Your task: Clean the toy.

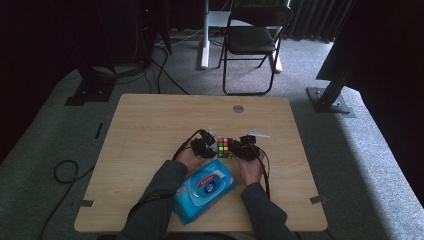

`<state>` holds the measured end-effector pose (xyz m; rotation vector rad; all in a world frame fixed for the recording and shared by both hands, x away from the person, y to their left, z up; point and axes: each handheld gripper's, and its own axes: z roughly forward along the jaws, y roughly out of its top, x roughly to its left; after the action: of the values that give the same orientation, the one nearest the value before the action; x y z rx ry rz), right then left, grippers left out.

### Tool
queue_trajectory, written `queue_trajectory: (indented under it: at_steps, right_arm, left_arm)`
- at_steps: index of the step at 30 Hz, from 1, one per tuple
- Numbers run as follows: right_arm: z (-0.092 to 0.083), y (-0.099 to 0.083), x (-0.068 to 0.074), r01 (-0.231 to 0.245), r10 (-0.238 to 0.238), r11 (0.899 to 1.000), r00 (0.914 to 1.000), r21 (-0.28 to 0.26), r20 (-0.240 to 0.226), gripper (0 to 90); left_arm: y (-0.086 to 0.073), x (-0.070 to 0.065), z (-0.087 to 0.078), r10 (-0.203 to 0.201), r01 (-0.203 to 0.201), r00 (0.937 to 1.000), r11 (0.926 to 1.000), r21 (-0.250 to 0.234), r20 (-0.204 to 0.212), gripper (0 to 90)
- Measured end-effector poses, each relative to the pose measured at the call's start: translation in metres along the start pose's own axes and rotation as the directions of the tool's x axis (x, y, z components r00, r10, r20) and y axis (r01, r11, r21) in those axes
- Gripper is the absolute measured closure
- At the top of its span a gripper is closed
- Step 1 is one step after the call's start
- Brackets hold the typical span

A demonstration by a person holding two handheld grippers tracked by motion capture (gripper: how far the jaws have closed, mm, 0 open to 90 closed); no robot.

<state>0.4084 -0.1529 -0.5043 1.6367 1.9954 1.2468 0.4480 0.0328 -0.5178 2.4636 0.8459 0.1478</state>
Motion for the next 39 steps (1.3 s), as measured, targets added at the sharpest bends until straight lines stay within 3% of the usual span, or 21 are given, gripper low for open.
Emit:
queue_trajectory:
  at_steps: [7, 10, 20, 29, 36, 39]
  right_arm:
    - [0.0, 0.0, 0.0, 0.002, -0.002, 1.0, 1.0, 0.001, 0.001, 69.8]
    - [0.0, 0.0, 0.0, 0.0, 0.0, 1.0, 1.0, 0.002, -0.001, 69.7]
    - [0.0, 0.002, -0.001, 0.001, -0.001, 1.0, 1.0, 0.012, -0.006, 69.6]
    - [0.0, 0.002, 0.001, -0.005, 0.005, 1.0, 1.0, 0.014, 0.001, 67.3]
    - [0.002, 0.002, -0.003, -0.064, 0.065, 0.998, 0.9973, 0.021, -0.034, 69.3]
    - [0.002, 0.002, -0.004, -0.059, 0.06, 0.998, 0.9975, 0.02, -0.037, 70.5]
  left_arm:
    - [0.0, 0.0, 0.0, 0.003, -0.003, 1.0, 1.0, -0.003, -0.003, 84.3]
    - [0.0, 0.0, 0.0, 0.004, -0.004, 0.9995, 0.9999, -0.013, -0.033, 84.0]
    - [-0.004, 0.009, -0.008, -0.049, 0.045, 0.9963, 0.9973, -0.058, -0.071, 83.8]
    - [-0.012, 0.02, -0.016, -0.084, 0.079, 0.9936, 0.9947, -0.067, -0.076, 82.8]
    - [-0.019, 0.023, -0.013, -0.102, 0.098, 0.9922, 0.9933, -0.061, -0.071, 82.6]
    - [-0.019, 0.023, -0.014, -0.102, 0.098, 0.9924, 0.9933, -0.062, -0.069, 82.6]
